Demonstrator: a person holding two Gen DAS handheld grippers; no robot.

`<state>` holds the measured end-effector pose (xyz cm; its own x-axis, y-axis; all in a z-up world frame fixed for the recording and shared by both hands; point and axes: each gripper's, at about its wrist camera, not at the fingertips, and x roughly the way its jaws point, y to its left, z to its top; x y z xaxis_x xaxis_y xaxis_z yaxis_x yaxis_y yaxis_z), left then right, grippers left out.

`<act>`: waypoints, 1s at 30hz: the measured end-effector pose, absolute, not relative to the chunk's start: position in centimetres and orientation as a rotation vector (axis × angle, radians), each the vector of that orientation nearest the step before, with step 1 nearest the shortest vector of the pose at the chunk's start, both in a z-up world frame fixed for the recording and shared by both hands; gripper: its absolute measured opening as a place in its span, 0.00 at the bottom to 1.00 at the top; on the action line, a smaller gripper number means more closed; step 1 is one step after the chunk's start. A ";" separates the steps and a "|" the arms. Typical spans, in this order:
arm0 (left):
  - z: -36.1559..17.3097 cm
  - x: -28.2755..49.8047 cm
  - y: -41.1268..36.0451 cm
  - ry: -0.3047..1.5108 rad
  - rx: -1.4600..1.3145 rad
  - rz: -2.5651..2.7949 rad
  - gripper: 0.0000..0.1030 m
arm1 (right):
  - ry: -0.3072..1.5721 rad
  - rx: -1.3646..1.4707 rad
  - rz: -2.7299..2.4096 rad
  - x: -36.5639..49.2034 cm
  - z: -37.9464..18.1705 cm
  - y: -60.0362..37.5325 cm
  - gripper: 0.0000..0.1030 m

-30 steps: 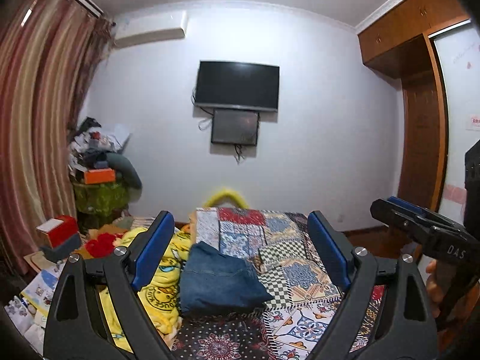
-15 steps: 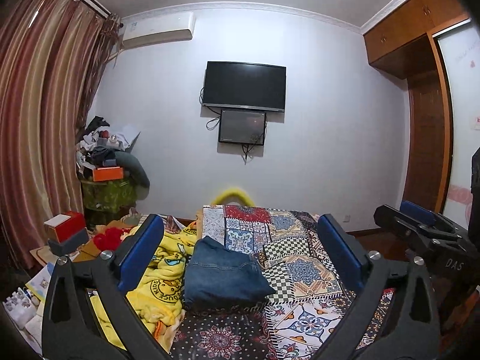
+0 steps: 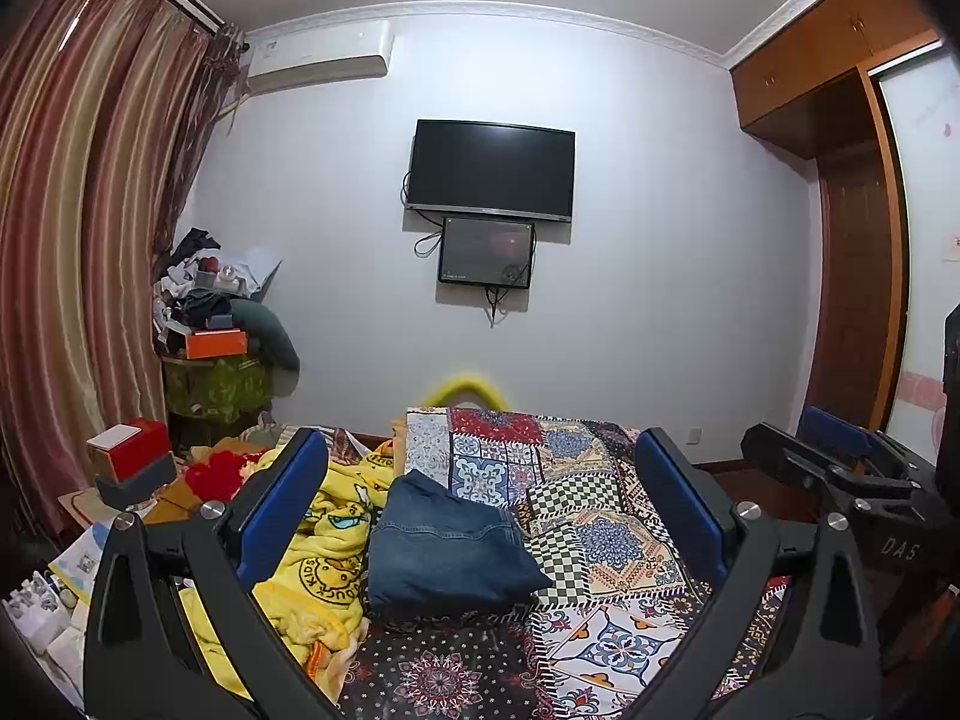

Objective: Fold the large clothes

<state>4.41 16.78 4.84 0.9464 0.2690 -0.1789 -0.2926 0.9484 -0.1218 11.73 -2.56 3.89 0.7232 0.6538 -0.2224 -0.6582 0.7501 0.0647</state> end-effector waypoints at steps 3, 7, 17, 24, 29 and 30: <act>4.7 4.5 16.7 0.165 -0.150 0.291 1.00 | 0.243 -0.021 0.725 11.7 3.8 -2.6 1.00; 4.6 4.7 16.6 0.166 -0.151 0.293 1.00 | 0.246 -0.021 0.724 11.8 4.0 -2.7 1.00; 4.4 4.9 16.5 0.171 -0.149 0.297 1.00 | 0.250 -0.016 0.723 11.8 4.2 -2.9 1.00; 4.3 5.0 16.4 0.173 -0.149 0.294 1.00 | 0.248 -0.010 0.724 11.7 4.3 -3.0 1.00; 4.3 4.9 16.4 0.174 -0.150 0.289 1.00 | 0.252 -0.001 0.722 11.7 4.4 -3.2 1.00; 4.2 4.9 16.3 0.174 -0.151 0.288 1.00 | 0.253 0.000 0.723 11.7 4.4 -3.1 1.00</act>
<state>4.92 16.34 4.22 0.9440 0.2688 -0.1912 -0.2947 0.9477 -0.1225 11.71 -3.14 4.39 0.7209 0.6540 -0.2292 -0.6540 0.7515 0.0873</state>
